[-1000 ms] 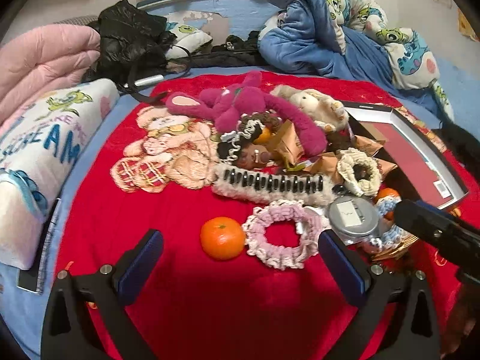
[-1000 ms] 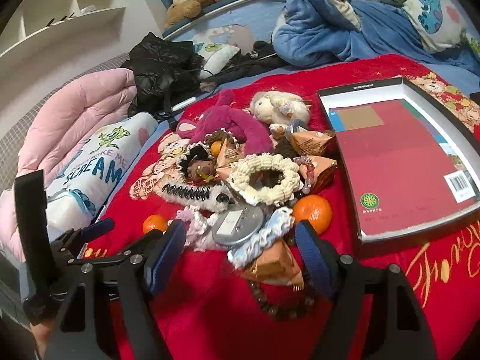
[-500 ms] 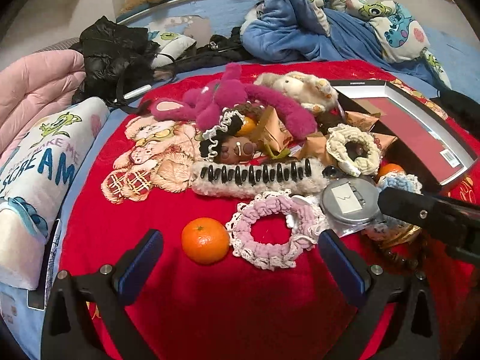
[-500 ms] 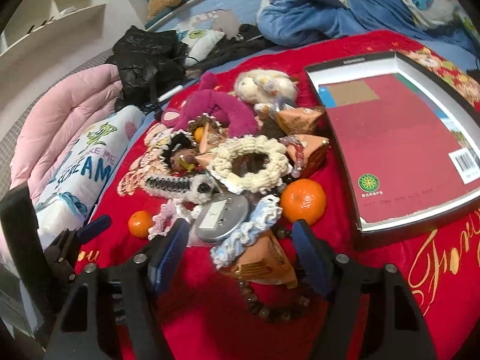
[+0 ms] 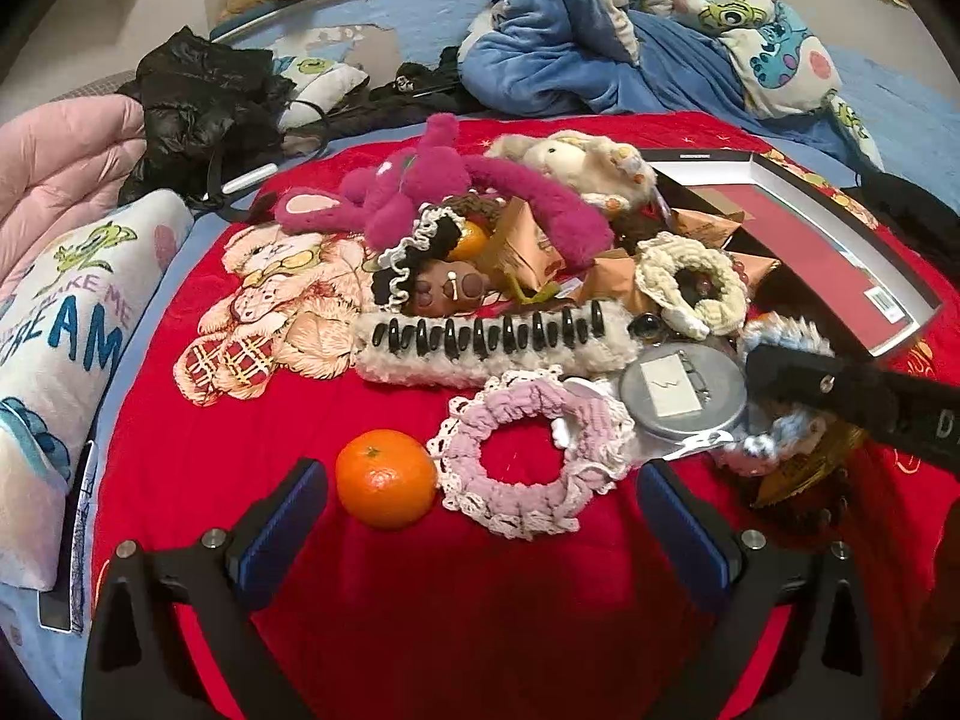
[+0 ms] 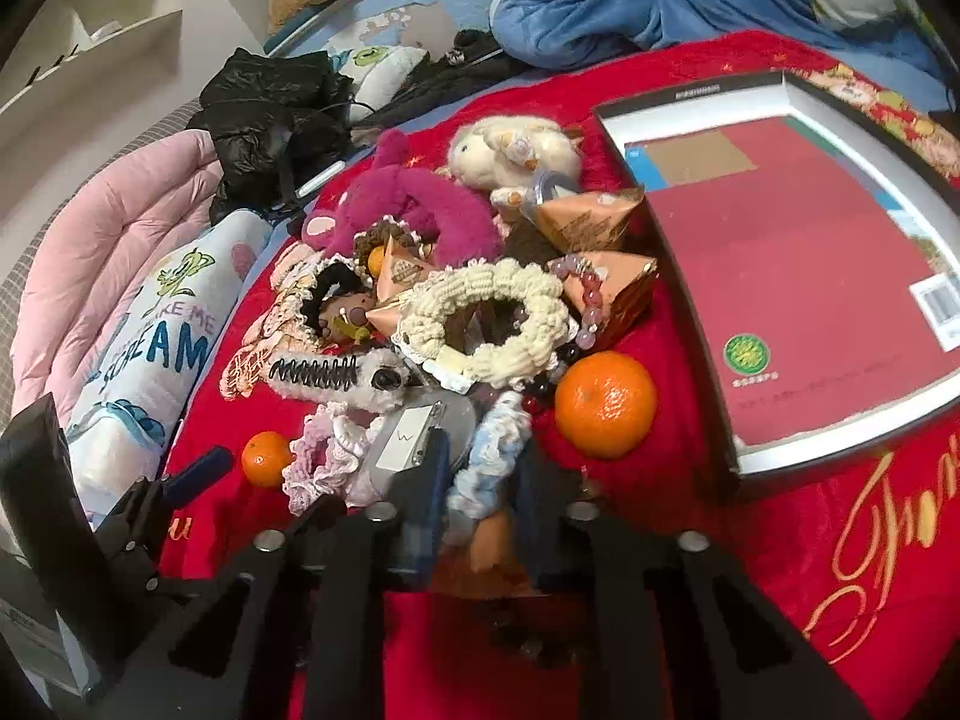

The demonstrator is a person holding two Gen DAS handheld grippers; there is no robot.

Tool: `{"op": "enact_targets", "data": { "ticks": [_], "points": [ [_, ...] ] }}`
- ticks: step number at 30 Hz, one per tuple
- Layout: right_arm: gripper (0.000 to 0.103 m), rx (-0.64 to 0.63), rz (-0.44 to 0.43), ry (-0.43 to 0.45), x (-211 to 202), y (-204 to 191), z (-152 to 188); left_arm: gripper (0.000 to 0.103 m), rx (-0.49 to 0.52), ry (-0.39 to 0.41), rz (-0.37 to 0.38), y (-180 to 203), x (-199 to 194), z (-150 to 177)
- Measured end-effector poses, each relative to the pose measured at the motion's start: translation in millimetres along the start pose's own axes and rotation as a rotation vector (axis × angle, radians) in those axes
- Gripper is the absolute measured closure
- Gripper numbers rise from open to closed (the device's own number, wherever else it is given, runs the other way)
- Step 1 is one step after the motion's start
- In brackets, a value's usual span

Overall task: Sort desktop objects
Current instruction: 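Grasp the blue-white crocheted scrunchie with the right tool while the left tool grasps the pink lace scrunchie, then carry both scrunchies over the open box with the left and right tools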

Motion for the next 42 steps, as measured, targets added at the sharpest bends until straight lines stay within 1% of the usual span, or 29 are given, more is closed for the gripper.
{"op": "enact_targets", "data": {
  "ticks": [3, 7, 9, 10, 11, 12, 13, 14, 15, 17, 18, 20, 22, 26, 30, 32, 34, 42],
  "points": [
    [0.092, -0.011, -0.01, 0.031, -8.2, -4.1, -1.9, 0.001, 0.012, 0.001, 0.003, 2.5, 0.6, 0.9],
    [0.093, -0.013, -0.033, 0.071, -20.0, -7.9, -4.1, 0.014, 0.009, 0.001, -0.017, 0.7, 2.0, 0.7],
    [0.093, -0.02, -0.043, 0.103, -29.1, -9.8, -5.5, 0.018, 0.006, 0.007, -0.015, -0.9, 1.1, 0.8],
    [0.093, -0.026, -0.049, 0.116, -33.1, -11.3, -6.4, 0.025, 0.007, 0.014, -0.018, -1.4, -0.4, 0.8],
    [0.093, -0.029, -0.055, 0.134, -38.6, -12.1, -7.5, 0.037, 0.009, 0.021, -0.021, -2.1, -2.0, 0.2],
    [0.093, -0.028, -0.059, 0.146, -41.8, -11.4, -8.9, 0.044, 0.01, 0.028, -0.025, -2.8, -3.9, -0.5],
    [0.093, -0.025, -0.068, 0.155, -45.2, -11.0, -9.7, 0.058, 0.009, 0.037, -0.029, -4.2, -5.9, -1.2],
    [0.093, -0.025, -0.078, 0.159, -47.6, -10.6, -10.2, 0.066, -0.002, 0.043, -0.031, -6.7, -8.0, -1.8],
    [0.093, -0.023, -0.079, 0.164, -49.4, -10.1, -10.6, 0.068, -0.008, 0.042, -0.023, -8.5, -8.4, -1.8],
    [0.093, -0.023, -0.072, 0.174, -52.4, -8.6, -11.2, 0.081, -0.016, 0.037, -0.012, -11.6, -9.8, -0.7],
    [0.093, -0.024, -0.075, 0.176, -53.4, -8.2, -11.3, 0.085, -0.024, 0.035, -0.006, -12.8, -10.7, -0.4],
    [0.093, -0.023, -0.072, 0.182, -55.4, -7.6, -10.6, 0.087, -0.061, 0.023, 0.028, -16.9, -11.8, 0.8],
    [0.093, -0.031, -0.069, 0.187, -56.7, -8.5, -10.3, 0.087, -0.054, 0.027, 0.051, -16.4, -14.8, 2.1],
    [0.093, -0.05, -0.067, 0.192, -58.1, -10.7, -9.0, 0.089, -0.051, 0.054, 0.065, -15.2, -23.3, 3.8],
    [0.093, -0.072, -0.057, 0.191, -56.8, -14.0, -8.0, 0.09, -0.064, 0.075, 0.062, -18.3, -29.3, 3.3],
    [0.093, -0.079, -0.058, 0.19, -56.4, -15.3, -7.3, 0.091, -0.064, 0.087, 0.042, -19.4, -32.8, 2.7],
    [0.093, -0.085, -0.052, 0.192, -56.4, -16.5, -7.1, 0.091, -0.07, 0.093, 0.039, -21.1, -35.2, 2.7],
    [0.093, -0.109, -0.05, 0.218, -62.8, -20.4, -8.1, 0.091, -0.117, 0.152, 0.03, -26.6, -60.0, -1.9]
  ]
}}
Point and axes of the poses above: each gripper's, at about its wrist camera, not at the fingertips, and x roughly the way its jaws point, y to its right, z to its underside, the point moved 4 cm from there along x, roughly the way its jaws point, and after that the axes turned 1 degree about x, right-handed, at the moved point
